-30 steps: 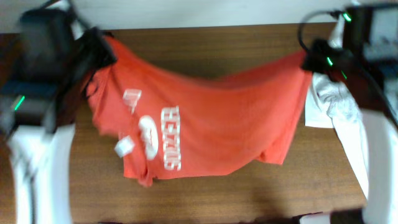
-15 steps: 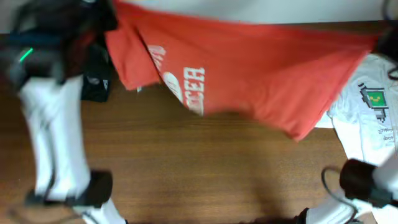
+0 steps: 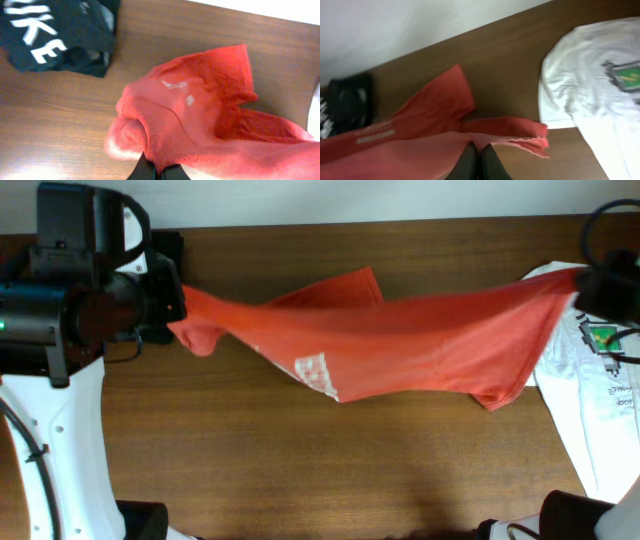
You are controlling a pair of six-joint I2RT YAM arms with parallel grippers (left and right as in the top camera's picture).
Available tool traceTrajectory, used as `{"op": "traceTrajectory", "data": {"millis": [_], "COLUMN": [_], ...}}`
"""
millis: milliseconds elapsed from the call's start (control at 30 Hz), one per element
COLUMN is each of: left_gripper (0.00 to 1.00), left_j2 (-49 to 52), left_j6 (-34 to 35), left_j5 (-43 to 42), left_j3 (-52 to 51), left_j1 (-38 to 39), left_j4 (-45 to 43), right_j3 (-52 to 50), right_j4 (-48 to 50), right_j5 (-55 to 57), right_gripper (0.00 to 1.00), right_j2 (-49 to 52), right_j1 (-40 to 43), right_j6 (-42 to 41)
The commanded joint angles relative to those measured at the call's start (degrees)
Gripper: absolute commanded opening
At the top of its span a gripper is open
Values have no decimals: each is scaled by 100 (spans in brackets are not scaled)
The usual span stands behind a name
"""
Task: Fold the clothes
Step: 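Lift the red t-shirt with both grippers and fling it forward, then lay the red t-shirt flat, pulling the hem toward the robot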
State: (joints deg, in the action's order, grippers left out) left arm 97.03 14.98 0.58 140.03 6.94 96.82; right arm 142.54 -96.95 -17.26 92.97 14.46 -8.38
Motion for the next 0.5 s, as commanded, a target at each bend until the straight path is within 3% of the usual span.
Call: {"op": "traceTrajectory", "data": {"millis": [0, 33, 133, 167, 300, 467], "left_gripper": [1, 1, 1, 1, 1, 1], "left_j2": [573, 828, 1810, 1770, 1596, 1429], "left_j6": [-181, -184, -431, -439, -442, -439], "left_j5": [-168, -28, 144, 323, 330, 339], "left_j3": [-142, -142, -133, 140, 2310, 3058], "left_j1": [-35, -35, -109, -166, -555, -730], "left_j4": [-426, -1023, -4142, -4509, -4400, -3311], "right_j3": [-365, -446, -389, -85, 1792, 2013], "right_j4": [199, 638, 2658, 2745, 2404, 1537], "right_j5": [31, 31, 28, -39, -516, -525], "right_gripper": [4, 4, 4, 4, 4, 4], "right_j2": [378, 634, 1547, 1495, 1469, 1521], "right_j1": [-492, -605, -597, -387, 671, 1104], "right_j6": [66, 66, -407, -529, -564, -79]}}
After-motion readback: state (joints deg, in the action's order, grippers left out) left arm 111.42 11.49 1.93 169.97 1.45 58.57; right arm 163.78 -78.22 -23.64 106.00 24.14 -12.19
